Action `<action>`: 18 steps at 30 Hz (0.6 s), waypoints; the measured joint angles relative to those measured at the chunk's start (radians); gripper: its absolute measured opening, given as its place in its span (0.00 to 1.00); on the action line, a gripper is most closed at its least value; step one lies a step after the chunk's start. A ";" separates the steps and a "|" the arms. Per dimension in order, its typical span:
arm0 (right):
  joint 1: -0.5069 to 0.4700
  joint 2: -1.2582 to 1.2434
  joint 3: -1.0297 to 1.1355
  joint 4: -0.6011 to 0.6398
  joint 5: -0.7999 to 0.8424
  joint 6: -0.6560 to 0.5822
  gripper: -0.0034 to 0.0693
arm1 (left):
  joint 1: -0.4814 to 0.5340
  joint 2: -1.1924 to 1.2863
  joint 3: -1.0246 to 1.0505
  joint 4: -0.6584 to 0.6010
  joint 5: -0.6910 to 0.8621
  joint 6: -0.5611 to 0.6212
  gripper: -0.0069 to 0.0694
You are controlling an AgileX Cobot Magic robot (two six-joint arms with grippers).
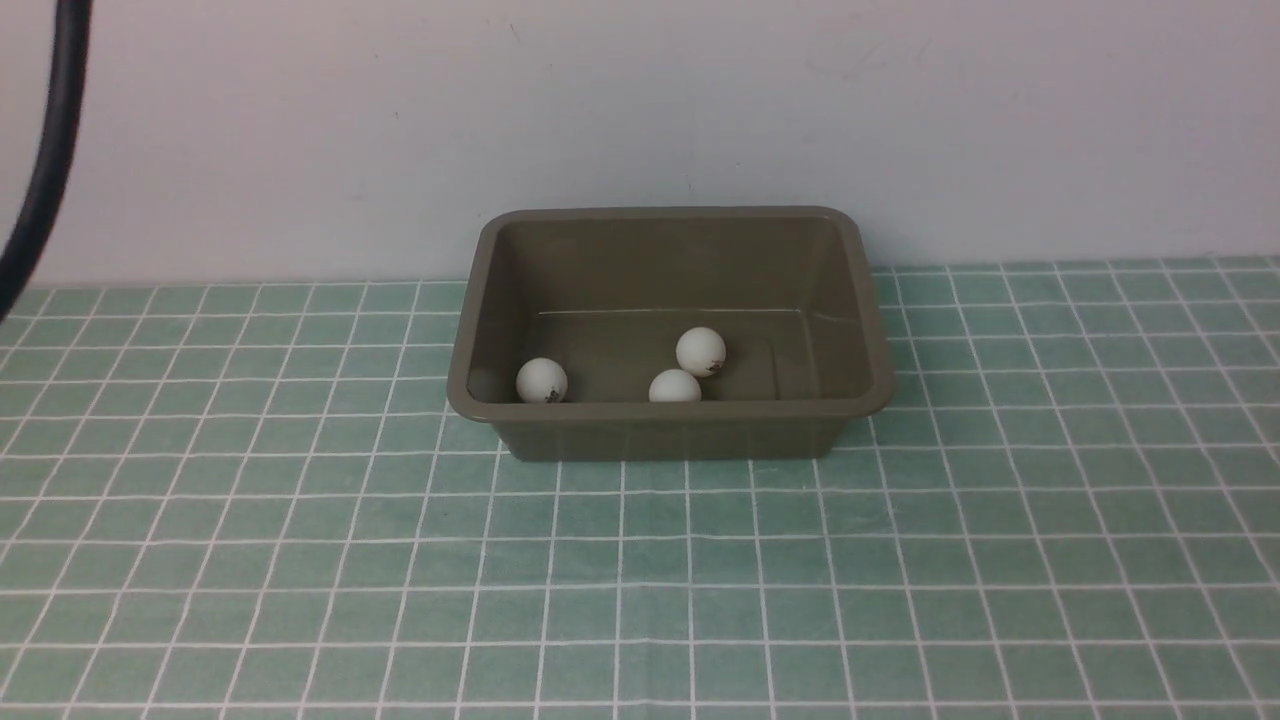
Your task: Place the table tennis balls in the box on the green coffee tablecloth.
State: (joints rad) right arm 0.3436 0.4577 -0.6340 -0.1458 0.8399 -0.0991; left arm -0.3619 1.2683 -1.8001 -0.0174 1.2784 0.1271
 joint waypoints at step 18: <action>0.000 0.000 0.000 0.000 0.000 0.001 0.03 | 0.259 -0.656 1.344 0.481 -0.890 -0.704 0.09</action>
State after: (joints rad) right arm 0.3436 0.4577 -0.6340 -0.1458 0.8399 -0.0981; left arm -0.1026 0.6121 -0.4558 0.4635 0.3888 -0.5771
